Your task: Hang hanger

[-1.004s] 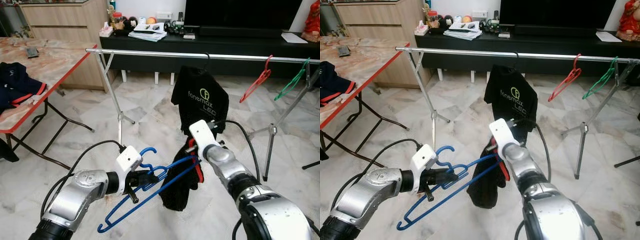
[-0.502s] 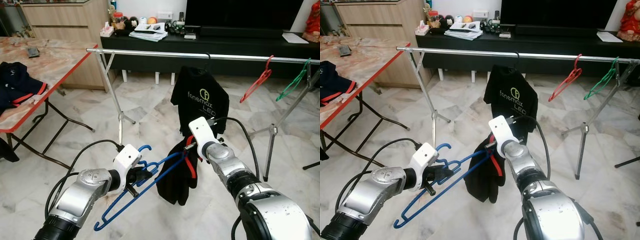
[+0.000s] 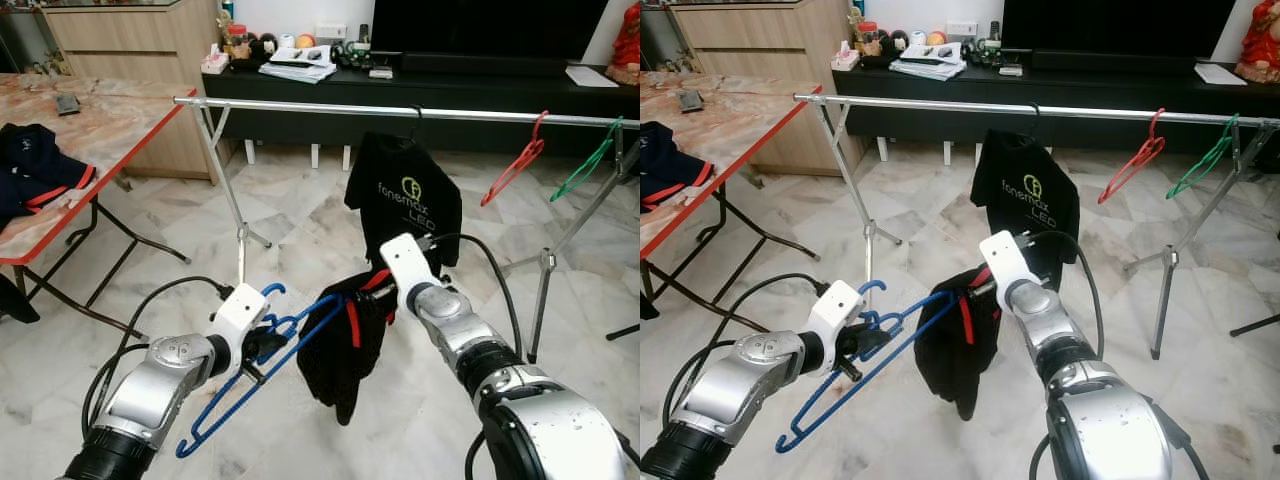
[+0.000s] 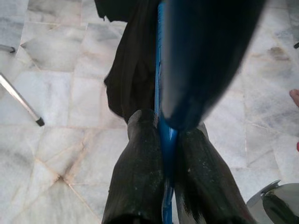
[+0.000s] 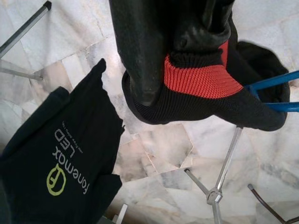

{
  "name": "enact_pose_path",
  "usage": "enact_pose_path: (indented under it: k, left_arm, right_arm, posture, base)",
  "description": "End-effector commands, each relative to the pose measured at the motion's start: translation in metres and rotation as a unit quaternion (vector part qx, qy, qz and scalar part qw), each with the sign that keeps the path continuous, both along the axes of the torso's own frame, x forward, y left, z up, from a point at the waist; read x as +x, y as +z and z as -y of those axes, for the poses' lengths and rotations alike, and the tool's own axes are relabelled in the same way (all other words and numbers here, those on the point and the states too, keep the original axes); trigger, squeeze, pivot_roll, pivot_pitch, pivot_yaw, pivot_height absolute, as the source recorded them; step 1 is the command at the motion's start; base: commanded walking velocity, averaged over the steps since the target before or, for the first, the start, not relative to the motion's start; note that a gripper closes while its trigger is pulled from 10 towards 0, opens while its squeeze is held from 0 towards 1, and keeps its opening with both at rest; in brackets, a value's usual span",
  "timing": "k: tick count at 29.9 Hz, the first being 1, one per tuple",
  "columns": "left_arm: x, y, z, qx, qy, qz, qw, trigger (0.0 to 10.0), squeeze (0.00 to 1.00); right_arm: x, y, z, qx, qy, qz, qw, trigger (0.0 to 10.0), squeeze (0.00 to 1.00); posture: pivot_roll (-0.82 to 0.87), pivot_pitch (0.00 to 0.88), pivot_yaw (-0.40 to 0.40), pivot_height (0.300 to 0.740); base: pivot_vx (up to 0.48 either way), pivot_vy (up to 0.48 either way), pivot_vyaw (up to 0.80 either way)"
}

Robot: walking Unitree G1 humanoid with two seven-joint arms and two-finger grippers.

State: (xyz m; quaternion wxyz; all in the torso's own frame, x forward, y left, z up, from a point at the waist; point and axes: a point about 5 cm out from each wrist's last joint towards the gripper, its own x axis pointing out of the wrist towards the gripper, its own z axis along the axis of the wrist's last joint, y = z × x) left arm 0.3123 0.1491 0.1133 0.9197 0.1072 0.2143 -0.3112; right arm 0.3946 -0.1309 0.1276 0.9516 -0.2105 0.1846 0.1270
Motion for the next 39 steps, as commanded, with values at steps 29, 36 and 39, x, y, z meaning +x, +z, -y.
enact_pose_path:
  k: [29, 36, 39]
  left_arm:
    - [-0.006, 0.015, 0.008, -0.044, -0.067, 0.033, 0.996, 10.0, 0.0]
    - [-0.017, 0.004, -0.012, 0.017, -0.089, -0.001, 0.996, 10.0, 0.0]
    - [-0.024, 0.002, -0.014, 0.015, -0.114, -0.019, 0.993, 10.0, 0.0]
  right_arm:
    - [-0.011, -0.02, 0.018, -0.091, 0.06, -0.046, 0.993, 10.0, 0.0]
    - [-0.015, -0.027, 0.03, -0.121, 0.063, -0.063, 0.989, 10.0, 0.0]
    - [-0.015, -0.027, 0.033, -0.121, 0.054, -0.06, 0.989, 10.0, 0.0]
  posture:
    - [0.09, 0.069, 0.008, 0.74]
    - [0.09, 0.072, 0.005, 0.74]
    - [0.09, 0.071, 0.004, 0.74]
  base:
    - [0.0, 0.0, 0.0]
    - [0.0, 0.0, 0.0]
    - [0.0, 0.0, 0.0]
